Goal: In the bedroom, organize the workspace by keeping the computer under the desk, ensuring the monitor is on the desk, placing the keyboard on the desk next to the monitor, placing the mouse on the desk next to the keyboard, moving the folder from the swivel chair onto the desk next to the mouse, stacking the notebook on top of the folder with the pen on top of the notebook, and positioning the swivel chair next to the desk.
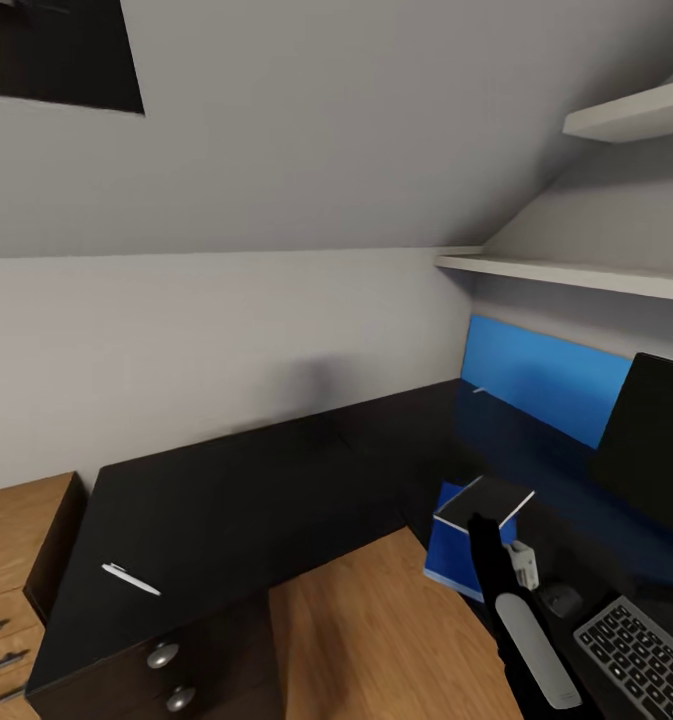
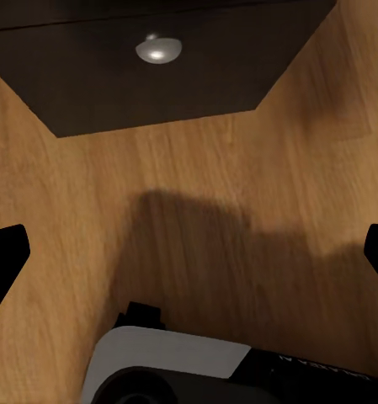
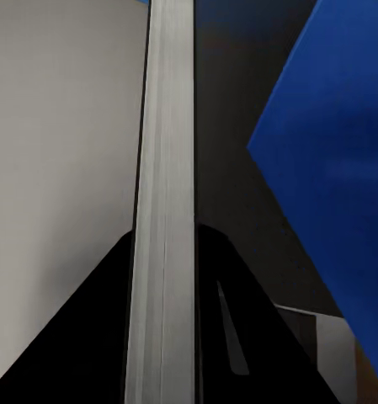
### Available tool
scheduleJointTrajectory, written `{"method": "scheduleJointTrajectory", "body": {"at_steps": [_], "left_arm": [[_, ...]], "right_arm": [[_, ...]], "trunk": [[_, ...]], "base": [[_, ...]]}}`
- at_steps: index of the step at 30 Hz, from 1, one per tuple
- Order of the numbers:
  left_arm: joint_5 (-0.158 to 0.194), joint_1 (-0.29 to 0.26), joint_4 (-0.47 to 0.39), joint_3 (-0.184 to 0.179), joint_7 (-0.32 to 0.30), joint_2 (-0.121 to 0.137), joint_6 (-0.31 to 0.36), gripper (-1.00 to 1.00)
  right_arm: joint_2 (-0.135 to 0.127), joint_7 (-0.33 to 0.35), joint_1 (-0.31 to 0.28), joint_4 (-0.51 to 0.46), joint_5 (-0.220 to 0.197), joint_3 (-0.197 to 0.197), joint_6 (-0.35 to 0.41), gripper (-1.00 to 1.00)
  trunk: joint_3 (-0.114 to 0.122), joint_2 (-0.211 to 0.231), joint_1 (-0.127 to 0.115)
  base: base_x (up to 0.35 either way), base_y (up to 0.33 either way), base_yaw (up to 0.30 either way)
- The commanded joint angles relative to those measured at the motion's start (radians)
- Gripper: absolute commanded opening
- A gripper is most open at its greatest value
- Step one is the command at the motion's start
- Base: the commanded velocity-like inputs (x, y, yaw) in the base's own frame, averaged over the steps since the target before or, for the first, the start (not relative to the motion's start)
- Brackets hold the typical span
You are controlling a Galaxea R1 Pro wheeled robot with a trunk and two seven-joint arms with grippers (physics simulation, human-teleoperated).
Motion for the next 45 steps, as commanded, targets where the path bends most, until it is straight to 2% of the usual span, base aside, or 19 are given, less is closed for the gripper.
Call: {"method": "scheduleJointTrajectory", "body": {"at_steps": [1, 17, 20, 29, 33, 45], "left_arm": [[-0.002, 0.0, -0.003, 0.005, -0.008, -0.002, 0.006, 1.0], [-0.001, 0.0, -0.003, 0.006, -0.008, -0.002, 0.005, 1.0], [-0.002, 0.0, -0.003, 0.006, -0.008, -0.002, 0.006, 1.0], [-0.001, 0.0, -0.003, 0.006, -0.008, -0.002, 0.006, 1.0], [-0.002, 0.0, -0.003, 0.006, -0.008, -0.002, 0.006, 1.0], [0.0, 0.0, -0.003, 0.007, -0.008, -0.002, 0.005, 1.0]], "right_arm": [[-0.001, -0.002, -0.001, -0.001, -0.008, 0.003, -0.007, -1.0], [-0.002, -0.012, -0.001, 0.03, -0.009, -0.001, 0.033, -1.0], [-0.003, -0.049, -0.002, 0.046, -0.009, -0.001, 0.037, -1.0], [-0.004, -0.075, -0.004, 0.063, -0.007, -0.006, 0.037, -1.0], [-0.005, -0.108, -0.004, 0.065, -0.007, -0.007, 0.037, -1.0], [-0.006, -0.119, -0.005, 0.065, -0.007, -0.007, 0.036, -1.0]], "trunk": [[-0.001, -0.001, 0.0], [-0.001, -0.001, 0.0], [-0.001, -0.001, 0.0], [-0.001, -0.001, 0.0], [-0.001, -0.001, 0.0], [-0.001, -0.001, 0.0]], "base": [[0.099, 0.009, 0.0], [0.102, 0.002, 0.0], [0.024, 0.0, 0.0], [0.003, 0.0, 0.0], [0.0, 0.0, 0.0], [0.0, -0.019, 0.0]]}}
